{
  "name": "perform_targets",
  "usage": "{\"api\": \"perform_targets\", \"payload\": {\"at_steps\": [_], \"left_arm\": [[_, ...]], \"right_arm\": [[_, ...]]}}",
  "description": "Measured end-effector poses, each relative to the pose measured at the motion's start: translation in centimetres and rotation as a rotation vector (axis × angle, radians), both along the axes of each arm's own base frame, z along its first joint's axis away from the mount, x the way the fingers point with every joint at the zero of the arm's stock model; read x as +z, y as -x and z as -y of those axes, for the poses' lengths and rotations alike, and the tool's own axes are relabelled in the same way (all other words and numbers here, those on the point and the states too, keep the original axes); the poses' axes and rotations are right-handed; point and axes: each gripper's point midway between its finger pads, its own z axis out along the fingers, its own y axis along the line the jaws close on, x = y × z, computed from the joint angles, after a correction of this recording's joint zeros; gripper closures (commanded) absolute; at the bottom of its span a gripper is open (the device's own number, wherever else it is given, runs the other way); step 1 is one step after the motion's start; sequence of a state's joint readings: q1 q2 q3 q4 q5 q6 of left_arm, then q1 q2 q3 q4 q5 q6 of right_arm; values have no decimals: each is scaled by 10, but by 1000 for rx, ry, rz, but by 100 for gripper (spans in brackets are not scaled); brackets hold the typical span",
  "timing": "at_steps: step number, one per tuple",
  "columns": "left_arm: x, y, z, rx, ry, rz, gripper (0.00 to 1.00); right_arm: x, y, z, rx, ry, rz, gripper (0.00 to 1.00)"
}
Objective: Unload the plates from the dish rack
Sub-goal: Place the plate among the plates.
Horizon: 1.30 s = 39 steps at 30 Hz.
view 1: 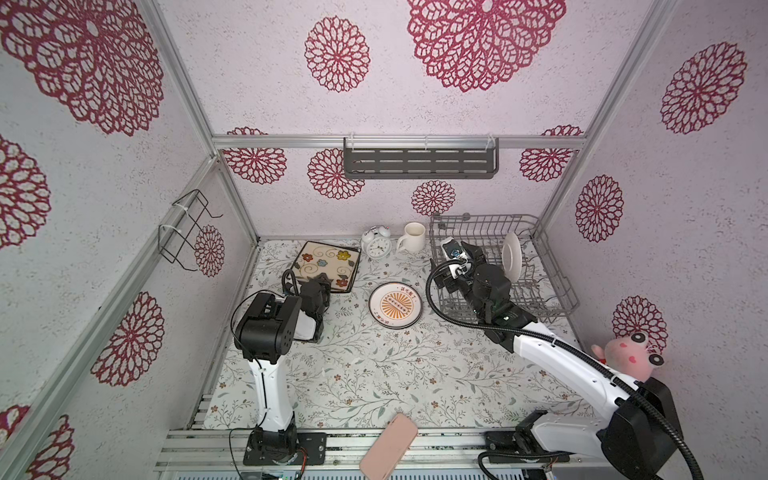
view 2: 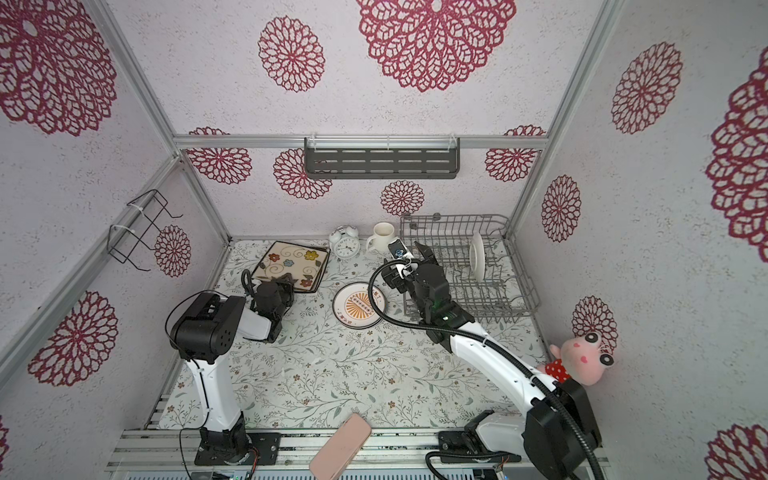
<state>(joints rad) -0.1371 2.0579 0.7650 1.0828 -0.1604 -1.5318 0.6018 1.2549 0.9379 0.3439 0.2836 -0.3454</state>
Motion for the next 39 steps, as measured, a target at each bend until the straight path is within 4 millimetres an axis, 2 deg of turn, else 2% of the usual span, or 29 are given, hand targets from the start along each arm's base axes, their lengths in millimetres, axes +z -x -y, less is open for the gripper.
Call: {"api": "perform_targets", "payload": {"at_steps": [3,9,17,23,31,35,39], "left_arm": [[2,0,1,-5,13,8,64],[5,-1,4,-14,28,22,62],[4,0,7,-27,43,16,47],[3,1,10,-43,56,14,46],[10,1,17,-80,91,41,24],[13,1,22,-106,98,47,20],[13,1,26,-132,103,40,20]], "right_arm": [[-1,0,0,0,2,-2,8],[0,3,2,0,5,-6,8],[7,7,6,-3,-2,3,8],[4,8,7,-3,7,-10,8],[11,12,9,-3,-2,3,8],[11,12,10,-3,-3,4,8],[3,14,11,-4,-1,-11,8]]}}
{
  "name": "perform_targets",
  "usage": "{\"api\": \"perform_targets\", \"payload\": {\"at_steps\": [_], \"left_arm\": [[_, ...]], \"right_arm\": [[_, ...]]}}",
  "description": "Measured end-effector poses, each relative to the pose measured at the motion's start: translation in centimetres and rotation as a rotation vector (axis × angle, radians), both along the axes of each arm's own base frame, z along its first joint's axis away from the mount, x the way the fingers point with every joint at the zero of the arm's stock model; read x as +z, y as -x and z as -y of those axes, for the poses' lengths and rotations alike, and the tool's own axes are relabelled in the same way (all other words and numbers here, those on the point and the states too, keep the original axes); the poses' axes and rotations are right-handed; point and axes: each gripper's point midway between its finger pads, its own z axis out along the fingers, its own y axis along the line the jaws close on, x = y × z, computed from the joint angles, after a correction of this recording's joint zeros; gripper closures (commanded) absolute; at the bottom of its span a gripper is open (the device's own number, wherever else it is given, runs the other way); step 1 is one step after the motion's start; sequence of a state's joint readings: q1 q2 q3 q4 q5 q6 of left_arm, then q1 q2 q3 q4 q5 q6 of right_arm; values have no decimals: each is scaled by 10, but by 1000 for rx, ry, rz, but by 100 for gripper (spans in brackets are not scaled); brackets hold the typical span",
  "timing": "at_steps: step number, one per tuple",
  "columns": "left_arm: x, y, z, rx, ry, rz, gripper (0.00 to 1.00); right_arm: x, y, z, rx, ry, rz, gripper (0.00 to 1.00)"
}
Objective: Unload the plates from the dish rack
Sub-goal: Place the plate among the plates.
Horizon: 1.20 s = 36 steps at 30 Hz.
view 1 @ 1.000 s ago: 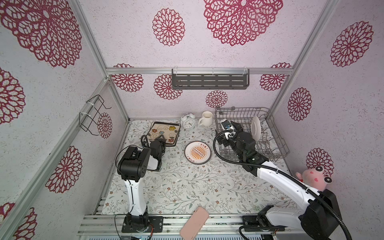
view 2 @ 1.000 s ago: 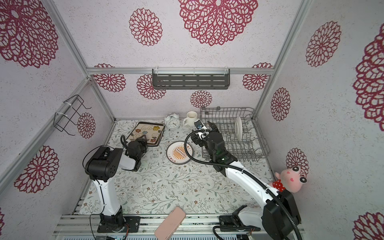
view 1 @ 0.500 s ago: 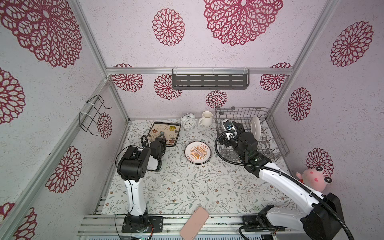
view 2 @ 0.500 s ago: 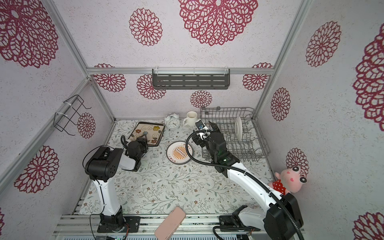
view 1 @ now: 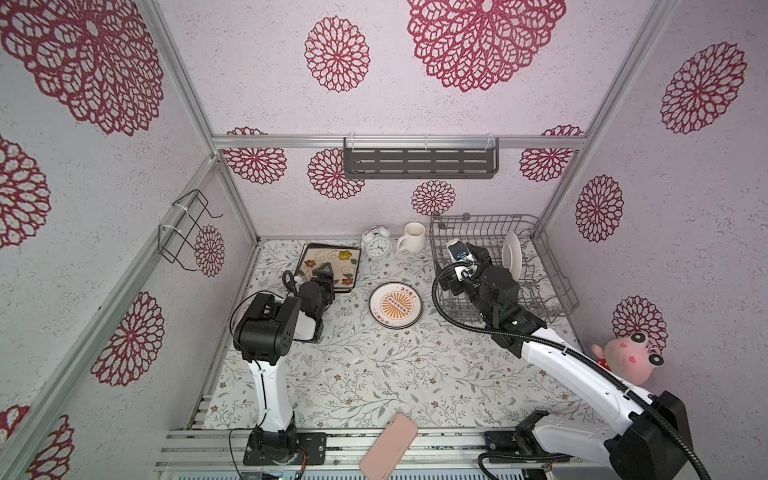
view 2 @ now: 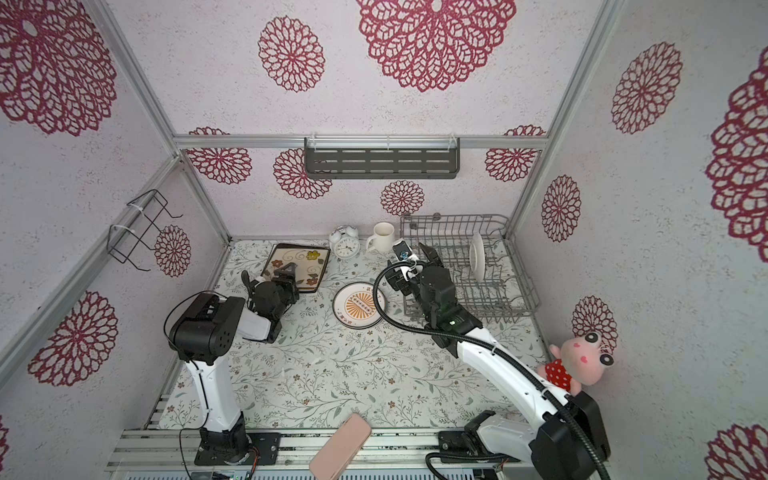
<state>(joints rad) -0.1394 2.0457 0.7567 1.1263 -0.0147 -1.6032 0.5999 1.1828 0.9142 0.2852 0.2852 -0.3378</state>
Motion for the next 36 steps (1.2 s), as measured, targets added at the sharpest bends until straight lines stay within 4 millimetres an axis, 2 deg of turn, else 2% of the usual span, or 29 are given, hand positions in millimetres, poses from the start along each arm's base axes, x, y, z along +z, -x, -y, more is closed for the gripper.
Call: {"api": "perform_targets", "payload": {"at_steps": [5,10,13,20,25,36], "left_arm": [[-1,1,6,-37,5,-14,20],[-1,4,11,-65,4,-38,20],[-3,8,12,-79,1,-59,25],[-5,11,13,-102,-2,-86,26],[-8,10,13,-117,-2,-111,32],[-8,12,10,-176,-45,-213,30]], "right_arm": [[-11,1,1,0,13,-20,8],[-13,1,1,-1,17,-25,8],[-13,1,1,-2,17,-24,9],[-13,1,2,-4,18,-25,9],[-15,1,2,-5,22,-32,12],[-22,2,3,-9,33,-48,14]]}}
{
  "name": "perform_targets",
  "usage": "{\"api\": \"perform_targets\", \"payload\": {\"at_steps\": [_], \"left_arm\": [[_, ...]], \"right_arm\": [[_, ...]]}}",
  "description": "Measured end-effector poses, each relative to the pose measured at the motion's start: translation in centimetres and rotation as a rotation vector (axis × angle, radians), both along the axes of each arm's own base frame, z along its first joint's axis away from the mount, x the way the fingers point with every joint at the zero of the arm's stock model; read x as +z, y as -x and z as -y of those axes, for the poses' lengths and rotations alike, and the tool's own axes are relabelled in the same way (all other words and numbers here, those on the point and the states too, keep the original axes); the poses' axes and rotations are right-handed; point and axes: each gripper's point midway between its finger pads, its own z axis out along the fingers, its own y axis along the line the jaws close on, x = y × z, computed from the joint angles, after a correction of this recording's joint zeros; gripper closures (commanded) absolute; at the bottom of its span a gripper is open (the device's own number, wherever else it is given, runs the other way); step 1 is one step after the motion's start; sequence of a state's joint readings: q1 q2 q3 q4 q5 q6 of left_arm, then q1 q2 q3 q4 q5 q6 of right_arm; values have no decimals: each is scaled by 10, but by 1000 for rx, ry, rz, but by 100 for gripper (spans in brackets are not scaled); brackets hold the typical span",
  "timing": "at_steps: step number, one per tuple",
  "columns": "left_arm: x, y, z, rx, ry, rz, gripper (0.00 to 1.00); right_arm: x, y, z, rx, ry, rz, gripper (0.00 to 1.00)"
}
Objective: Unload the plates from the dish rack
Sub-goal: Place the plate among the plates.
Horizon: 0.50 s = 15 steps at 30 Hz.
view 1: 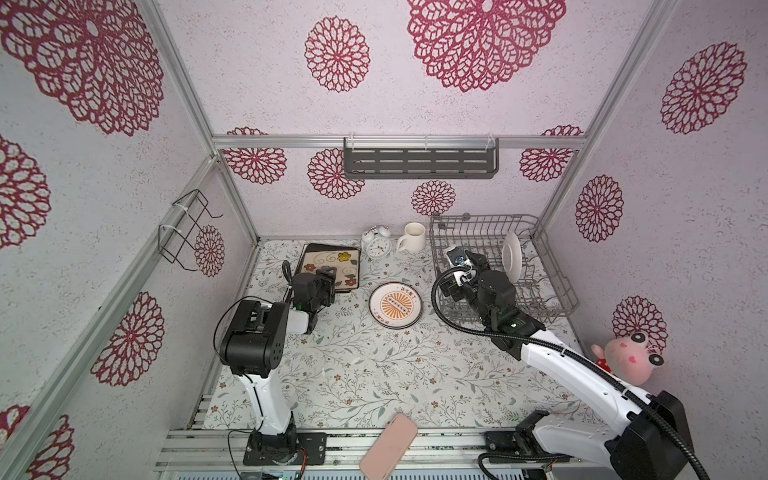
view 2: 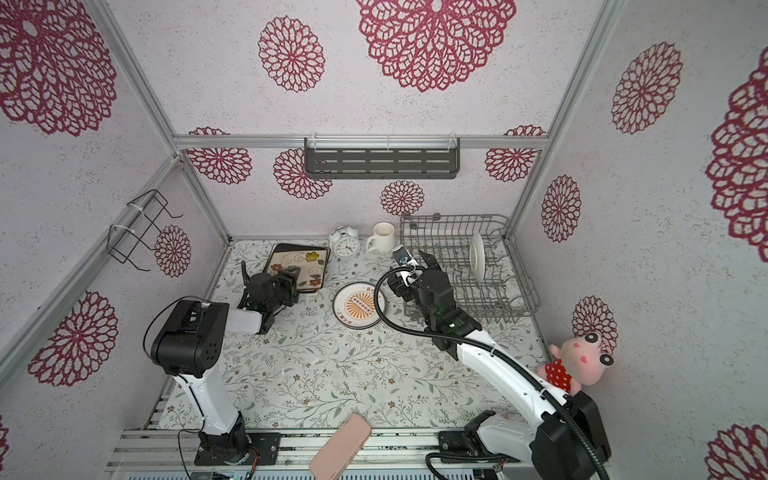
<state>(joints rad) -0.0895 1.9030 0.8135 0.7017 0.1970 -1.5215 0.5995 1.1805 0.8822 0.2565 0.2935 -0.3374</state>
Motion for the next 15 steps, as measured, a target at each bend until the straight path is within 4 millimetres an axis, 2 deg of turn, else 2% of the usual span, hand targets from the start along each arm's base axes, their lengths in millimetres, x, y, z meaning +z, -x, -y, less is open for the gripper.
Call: {"api": "perform_targets", "payload": {"at_steps": [4,12,15], "left_arm": [[-1,1,-2,-22,-12,-29,33],[-3,-2,-1,-94,-42,-115,35],[-6,-2,2,-124,-47,-143,45]], "right_arm": [[-11,1,1,-1,14,-22,18],[-19,2,3,-9,29,-40,19],[-23,4,7,-19,35,-46,20]]}}
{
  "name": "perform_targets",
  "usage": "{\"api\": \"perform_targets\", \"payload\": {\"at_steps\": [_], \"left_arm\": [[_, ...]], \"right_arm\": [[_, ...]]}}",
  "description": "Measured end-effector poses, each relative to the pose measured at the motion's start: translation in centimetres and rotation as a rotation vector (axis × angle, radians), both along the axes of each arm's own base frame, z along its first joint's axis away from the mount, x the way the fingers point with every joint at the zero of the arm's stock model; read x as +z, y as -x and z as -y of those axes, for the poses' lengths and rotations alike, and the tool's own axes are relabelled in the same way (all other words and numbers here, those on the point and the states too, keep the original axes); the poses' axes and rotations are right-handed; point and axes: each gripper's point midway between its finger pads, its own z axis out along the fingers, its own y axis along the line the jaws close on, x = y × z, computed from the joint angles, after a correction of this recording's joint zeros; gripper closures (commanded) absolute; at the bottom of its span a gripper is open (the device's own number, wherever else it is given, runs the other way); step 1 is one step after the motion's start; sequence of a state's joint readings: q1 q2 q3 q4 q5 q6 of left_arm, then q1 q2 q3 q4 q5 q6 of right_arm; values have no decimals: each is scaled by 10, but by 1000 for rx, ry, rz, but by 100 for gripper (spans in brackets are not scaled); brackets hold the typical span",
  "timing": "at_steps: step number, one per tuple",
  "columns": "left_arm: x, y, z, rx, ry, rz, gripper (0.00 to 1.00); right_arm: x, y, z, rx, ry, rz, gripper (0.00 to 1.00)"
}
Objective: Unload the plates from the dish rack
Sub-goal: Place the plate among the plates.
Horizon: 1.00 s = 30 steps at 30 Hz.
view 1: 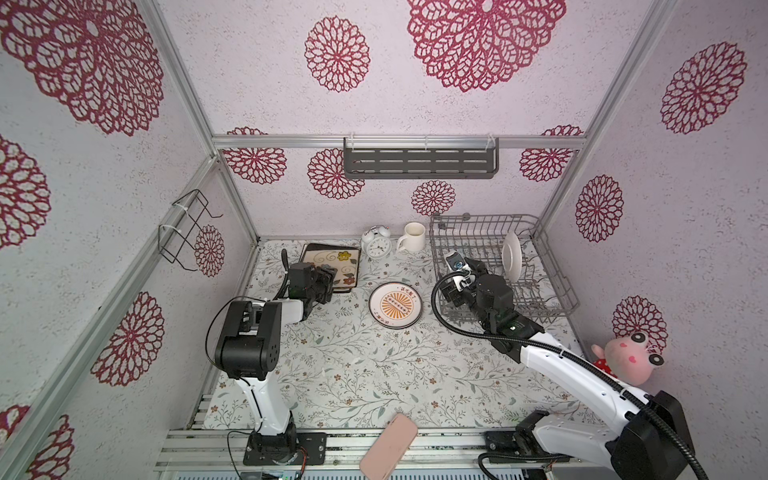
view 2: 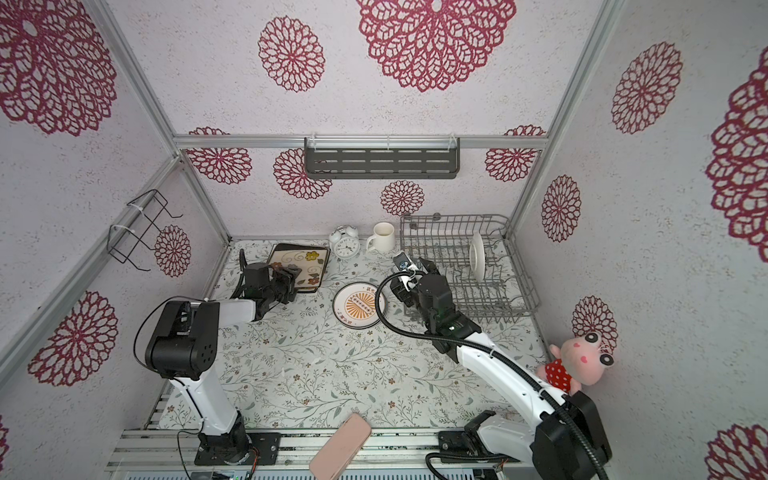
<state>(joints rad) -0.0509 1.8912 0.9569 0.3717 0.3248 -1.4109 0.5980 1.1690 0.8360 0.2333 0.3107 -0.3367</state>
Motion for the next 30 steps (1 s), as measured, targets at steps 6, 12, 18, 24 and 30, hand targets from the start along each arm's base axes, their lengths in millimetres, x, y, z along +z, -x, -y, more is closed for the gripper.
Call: {"api": "perform_targets", "payload": {"at_steps": [6,12,18,24,30], "left_arm": [[-8,2,-1,-29,0,-35,54],[-9,3,0,-47,-19,-47,53],[-4,0,1,-66,-28,-45,37],[-1,2,1,-80,-51,-56,28],[3,6,-1,-91,-77,-74,21]], "right_arm": [[-10,2,3,-8,13,-15,20],[-12,2,8,-27,19,-16,21],[-12,1,11,-36,20,-17,20],[-16,0,14,-37,25,-30,19],[-18,0,14,-33,30,-40,19]]}}
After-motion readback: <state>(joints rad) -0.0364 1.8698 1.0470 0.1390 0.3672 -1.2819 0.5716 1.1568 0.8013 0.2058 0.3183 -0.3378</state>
